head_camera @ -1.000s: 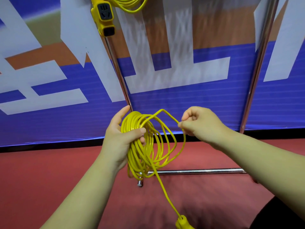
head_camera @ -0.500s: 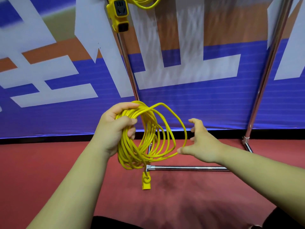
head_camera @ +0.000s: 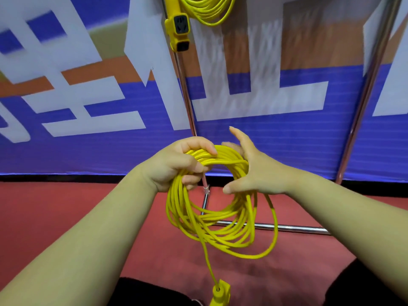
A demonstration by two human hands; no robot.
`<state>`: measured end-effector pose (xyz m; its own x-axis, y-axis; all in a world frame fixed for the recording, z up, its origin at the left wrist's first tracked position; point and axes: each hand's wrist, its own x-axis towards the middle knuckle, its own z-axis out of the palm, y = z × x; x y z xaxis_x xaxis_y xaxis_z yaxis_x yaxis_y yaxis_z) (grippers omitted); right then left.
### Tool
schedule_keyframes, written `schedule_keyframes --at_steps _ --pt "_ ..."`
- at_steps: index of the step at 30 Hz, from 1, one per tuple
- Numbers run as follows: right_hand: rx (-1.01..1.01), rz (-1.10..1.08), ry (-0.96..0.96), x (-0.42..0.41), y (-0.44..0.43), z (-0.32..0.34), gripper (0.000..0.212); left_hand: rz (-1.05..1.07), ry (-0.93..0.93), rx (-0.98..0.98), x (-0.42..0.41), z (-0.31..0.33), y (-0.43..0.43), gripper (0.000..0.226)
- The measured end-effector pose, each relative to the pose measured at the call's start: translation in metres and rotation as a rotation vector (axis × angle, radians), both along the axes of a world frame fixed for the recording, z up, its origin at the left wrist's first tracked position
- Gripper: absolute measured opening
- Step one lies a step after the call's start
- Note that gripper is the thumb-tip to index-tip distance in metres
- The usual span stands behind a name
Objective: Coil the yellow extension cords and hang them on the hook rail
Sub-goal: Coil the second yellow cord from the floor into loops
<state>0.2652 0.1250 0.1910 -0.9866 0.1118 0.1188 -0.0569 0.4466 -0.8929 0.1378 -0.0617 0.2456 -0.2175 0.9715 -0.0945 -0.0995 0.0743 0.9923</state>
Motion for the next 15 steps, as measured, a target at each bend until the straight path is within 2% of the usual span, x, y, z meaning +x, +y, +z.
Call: schedule_keyframes --at_steps 5,9,15 --pt "-0.091 -0.004 0.101 0.015 0.007 0.021 0.100 -0.039 -0.015 0.071 0.013 0.024 0.009 0.036" --pt "-0.254 -0.022 0.133 0.023 0.016 0.031 0.079 -0.012 0.035 0.085 0.015 0.027 0.018 0.056" --pt "-0.230 -0.074 0.227 0.037 0.034 0.041 0.077 0.247 0.350 0.102 0.026 0.009 0.031 0.079"
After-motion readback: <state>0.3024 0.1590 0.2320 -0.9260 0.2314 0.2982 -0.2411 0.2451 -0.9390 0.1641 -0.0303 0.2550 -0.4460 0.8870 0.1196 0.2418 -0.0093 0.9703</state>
